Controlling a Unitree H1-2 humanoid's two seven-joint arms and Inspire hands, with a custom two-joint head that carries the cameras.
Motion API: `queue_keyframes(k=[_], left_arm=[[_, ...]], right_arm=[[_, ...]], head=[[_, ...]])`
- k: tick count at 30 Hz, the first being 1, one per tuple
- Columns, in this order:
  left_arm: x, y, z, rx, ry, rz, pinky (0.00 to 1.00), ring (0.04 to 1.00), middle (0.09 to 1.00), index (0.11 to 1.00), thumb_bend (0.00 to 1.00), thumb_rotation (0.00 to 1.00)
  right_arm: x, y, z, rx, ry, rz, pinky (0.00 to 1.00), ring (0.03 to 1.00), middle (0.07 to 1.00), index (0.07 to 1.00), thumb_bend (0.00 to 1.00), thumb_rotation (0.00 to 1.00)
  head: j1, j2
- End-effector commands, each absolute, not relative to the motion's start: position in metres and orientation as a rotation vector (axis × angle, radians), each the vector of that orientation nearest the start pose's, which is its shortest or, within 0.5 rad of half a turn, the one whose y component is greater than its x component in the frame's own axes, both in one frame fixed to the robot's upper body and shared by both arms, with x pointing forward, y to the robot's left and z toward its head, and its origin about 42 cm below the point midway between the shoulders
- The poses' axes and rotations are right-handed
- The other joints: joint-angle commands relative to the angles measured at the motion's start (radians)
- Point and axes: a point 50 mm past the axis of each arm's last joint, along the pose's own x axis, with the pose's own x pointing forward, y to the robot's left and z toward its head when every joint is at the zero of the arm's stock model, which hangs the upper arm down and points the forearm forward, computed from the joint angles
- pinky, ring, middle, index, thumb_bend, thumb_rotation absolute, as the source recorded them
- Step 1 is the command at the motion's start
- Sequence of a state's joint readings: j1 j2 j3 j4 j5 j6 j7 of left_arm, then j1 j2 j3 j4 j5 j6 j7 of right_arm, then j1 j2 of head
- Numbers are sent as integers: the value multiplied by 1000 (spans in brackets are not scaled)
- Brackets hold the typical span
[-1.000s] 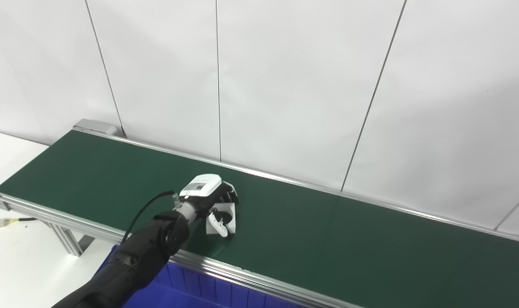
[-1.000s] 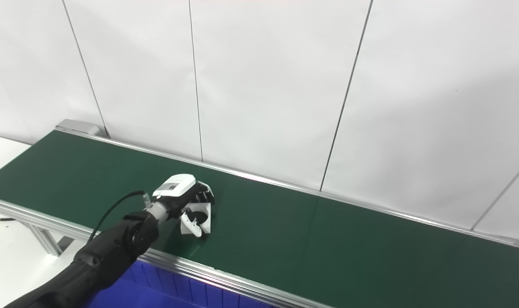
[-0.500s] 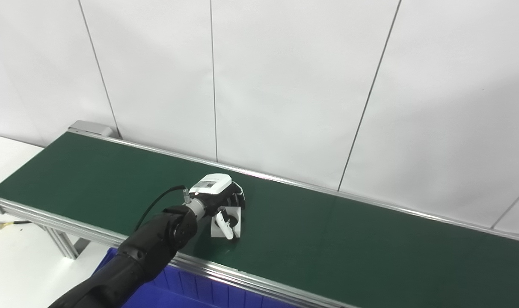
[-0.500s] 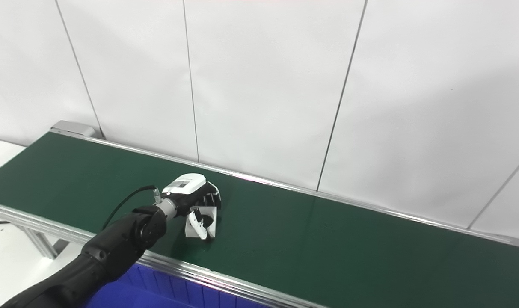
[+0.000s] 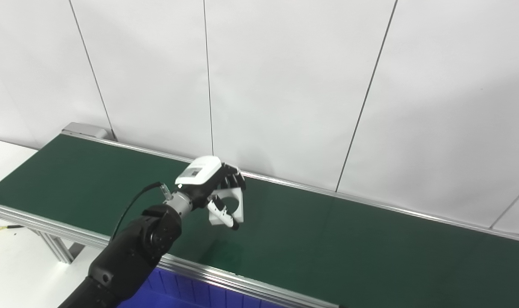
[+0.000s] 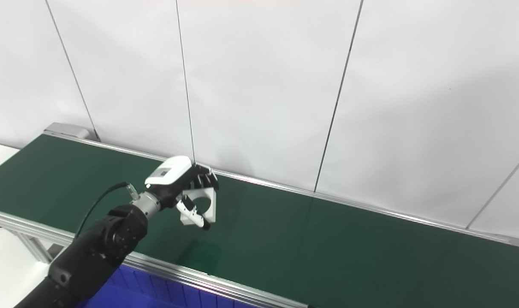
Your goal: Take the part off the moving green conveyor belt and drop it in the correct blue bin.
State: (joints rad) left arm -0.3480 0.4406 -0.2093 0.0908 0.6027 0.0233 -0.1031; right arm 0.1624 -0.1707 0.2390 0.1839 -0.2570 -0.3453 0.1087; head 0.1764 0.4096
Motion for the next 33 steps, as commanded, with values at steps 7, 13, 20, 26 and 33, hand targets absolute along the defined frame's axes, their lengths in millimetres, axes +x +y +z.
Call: queue_keyframes(k=[7,13,20,26,33], left_arm=[[360,273,215,1025,-340,-191,313,376,463,526,494,0],[339,268,219,992,-360,-204,382,411,501,507,498,0],[323,267,222,951,-332,-227,358,402,501,510,496,0],[312,273,219,919,-314,-235,327,392,499,509,496,0],[303,282,215,896,-316,-261,355,406,492,509,497,0]], right_arm=[[208,-203,32,-348,-35,410,693,829,874,915,917,291],[208,-202,41,-363,-55,407,693,829,877,914,926,322],[206,-200,54,-360,-63,404,726,848,896,927,914,392],[205,-196,59,-353,-55,403,742,851,897,929,910,453],[209,-189,67,-338,-58,393,741,848,895,927,923,460]], head=[[-13,22],[-23,90],[-55,207],[-113,269],[-174,330]])
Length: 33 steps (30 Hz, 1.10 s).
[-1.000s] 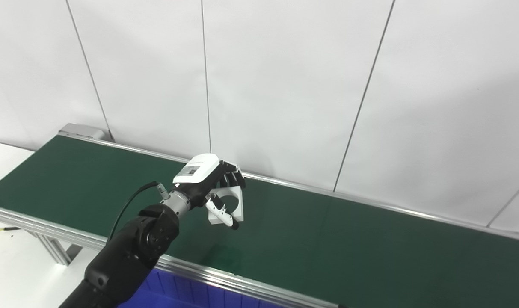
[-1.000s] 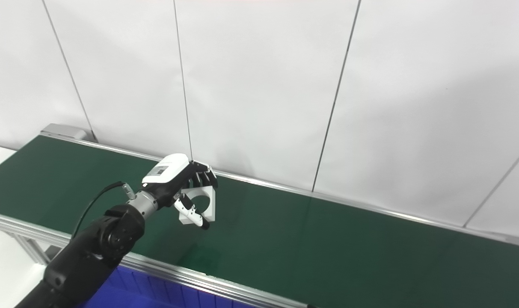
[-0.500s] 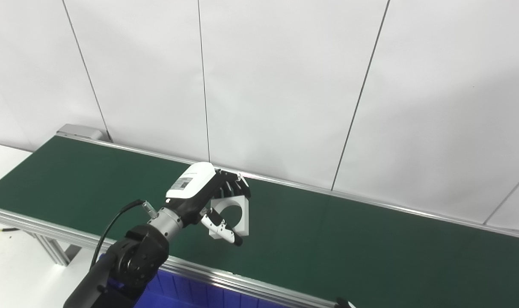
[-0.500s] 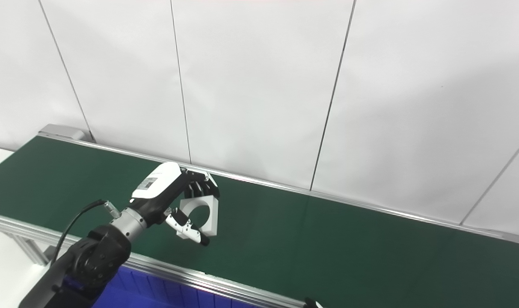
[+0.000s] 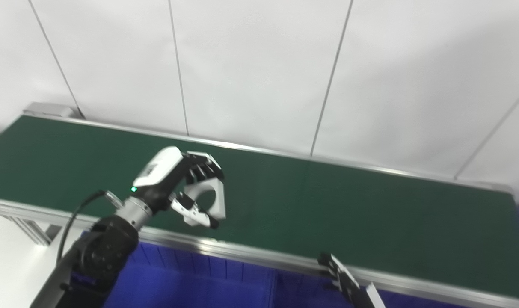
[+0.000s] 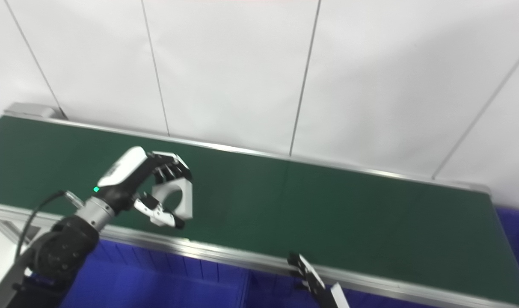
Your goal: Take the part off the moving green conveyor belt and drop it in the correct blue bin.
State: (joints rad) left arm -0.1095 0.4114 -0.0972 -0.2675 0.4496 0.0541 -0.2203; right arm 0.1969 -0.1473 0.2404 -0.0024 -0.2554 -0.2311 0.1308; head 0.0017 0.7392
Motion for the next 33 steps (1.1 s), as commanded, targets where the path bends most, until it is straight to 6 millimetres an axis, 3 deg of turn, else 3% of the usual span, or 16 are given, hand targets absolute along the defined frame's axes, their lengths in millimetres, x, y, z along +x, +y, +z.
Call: queue_keyframes(k=[1,9,20,27,33], left_arm=[[302,284,214,895,-318,-266,358,408,491,510,497,0],[295,290,198,877,-319,-324,336,395,478,518,496,0],[272,283,178,844,-235,-409,357,398,485,521,496,0],[255,275,168,858,-183,-433,305,366,471,532,493,0],[244,263,151,850,-118,-509,380,407,473,525,496,0]], right_arm=[[209,-189,67,-337,-57,392,740,849,897,927,927,464],[212,-182,76,-336,-50,387,735,845,895,923,962,509],[211,-184,85,-320,-77,358,727,831,874,912,973,499],[207,-189,92,-307,-84,353,725,831,870,916,965,481],[202,-194,98,-307,-81,345,731,838,876,921,960,484]], head=[[1,1],[-44,50],[-31,90],[-9,114],[10,122]])
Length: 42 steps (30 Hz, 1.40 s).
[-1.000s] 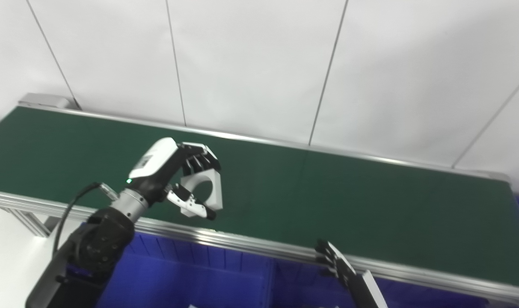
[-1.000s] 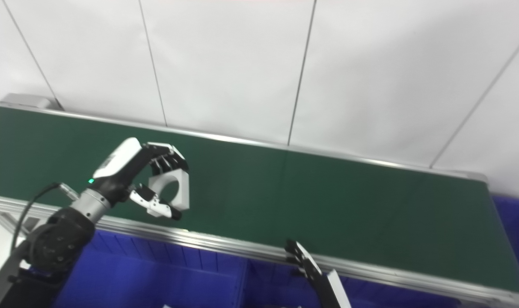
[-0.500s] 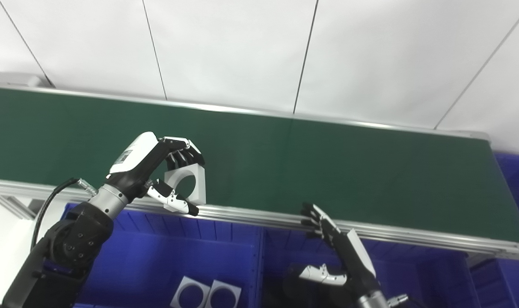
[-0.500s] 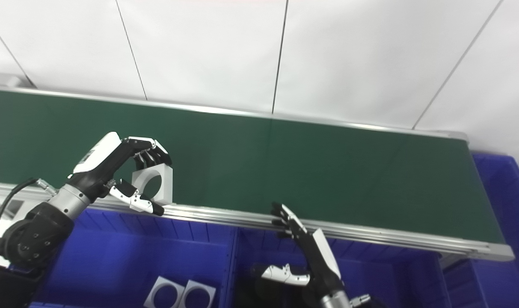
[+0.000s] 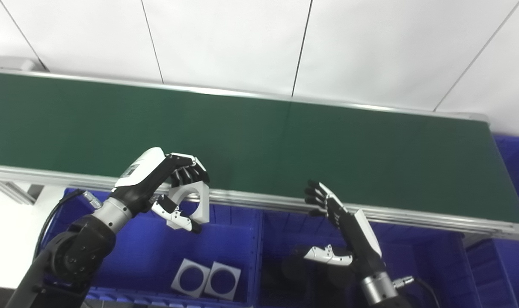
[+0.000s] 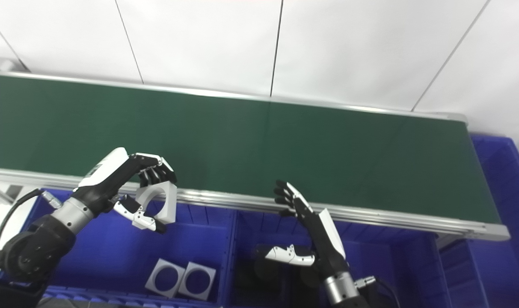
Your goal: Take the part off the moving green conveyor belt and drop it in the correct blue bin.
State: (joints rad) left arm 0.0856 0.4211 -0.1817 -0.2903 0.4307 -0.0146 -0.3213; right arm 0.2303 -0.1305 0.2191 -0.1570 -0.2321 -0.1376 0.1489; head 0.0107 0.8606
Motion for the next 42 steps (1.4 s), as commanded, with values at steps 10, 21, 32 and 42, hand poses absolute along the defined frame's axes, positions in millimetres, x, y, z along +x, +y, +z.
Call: queue_keyframes(k=[10,21,32,42], left_arm=[[236,243,126,886,-28,-635,422,421,493,518,497,0],[233,224,103,1172,-22,-710,615,471,481,512,501,0],[225,215,103,1475,22,-631,989,788,776,721,688,412],[218,220,115,1236,9,-607,975,839,847,841,859,444]], right_arm=[[197,-197,100,-295,-86,338,735,837,874,919,949,452],[196,-200,101,-310,-89,335,722,833,871,916,949,454],[196,-199,102,-305,-93,334,712,829,862,912,932,437],[191,-202,106,-329,-55,340,729,833,875,922,974,477]], head=[[12,8],[15,14],[13,21],[-8,19]])
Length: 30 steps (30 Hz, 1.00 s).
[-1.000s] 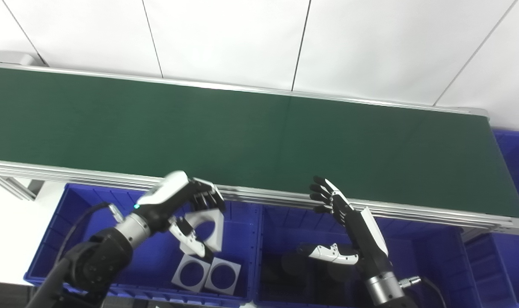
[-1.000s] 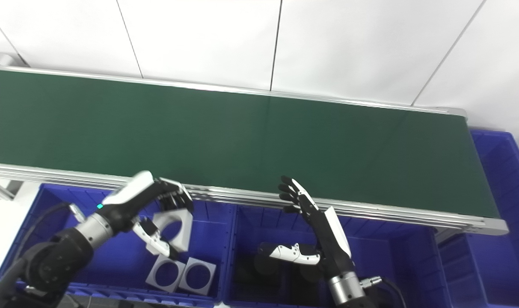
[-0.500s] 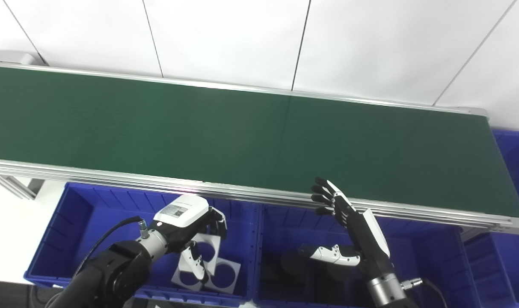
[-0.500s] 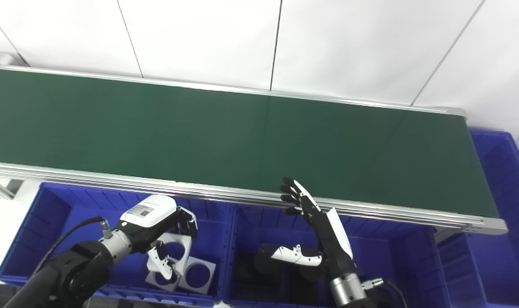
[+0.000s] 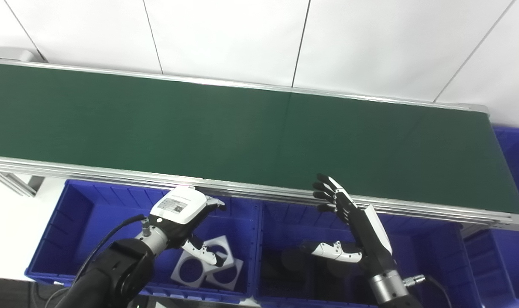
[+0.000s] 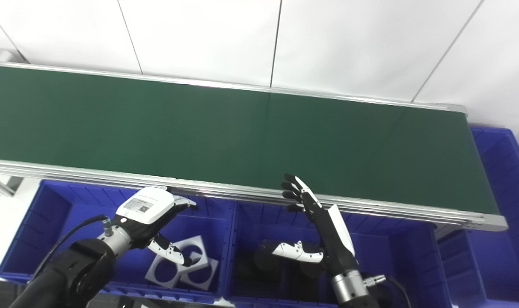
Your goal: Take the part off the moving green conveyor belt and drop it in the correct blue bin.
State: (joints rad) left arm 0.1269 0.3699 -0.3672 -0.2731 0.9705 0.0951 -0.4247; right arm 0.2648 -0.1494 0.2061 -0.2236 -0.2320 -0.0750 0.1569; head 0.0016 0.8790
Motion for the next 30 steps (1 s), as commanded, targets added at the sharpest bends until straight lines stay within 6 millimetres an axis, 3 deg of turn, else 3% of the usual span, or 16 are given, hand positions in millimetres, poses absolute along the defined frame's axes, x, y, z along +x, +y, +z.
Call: queue_keyframes(k=[1,4,7,13,22,26,30], left_arm=[[218,221,115,1183,2,-601,964,839,843,841,867,421],[217,226,114,962,-15,-592,901,840,836,839,899,387],[215,232,111,697,-23,-593,765,831,846,832,923,359],[209,233,96,379,-78,-565,722,808,835,828,924,322],[202,239,83,164,-120,-479,773,809,838,830,868,236],[198,241,78,86,-132,-453,769,808,839,843,846,187],[196,242,73,50,-141,-418,791,813,838,851,833,204]], right_arm=[[191,-202,105,-327,-53,342,730,833,876,922,975,475],[190,-202,104,-327,-49,345,731,834,881,925,973,471],[188,-201,103,-331,-46,345,730,833,880,925,976,481],[186,-196,98,-331,-40,343,731,829,875,919,972,475],[180,-192,92,-355,-29,344,745,842,886,932,964,495],[177,-192,91,-365,-27,346,740,846,889,938,953,493],[175,-193,90,-358,-25,343,739,848,893,937,949,484]], head=[[1,0],[-21,-9],[-53,-21],[-109,-52],[-150,-90],[-127,-106],[-108,-110]])
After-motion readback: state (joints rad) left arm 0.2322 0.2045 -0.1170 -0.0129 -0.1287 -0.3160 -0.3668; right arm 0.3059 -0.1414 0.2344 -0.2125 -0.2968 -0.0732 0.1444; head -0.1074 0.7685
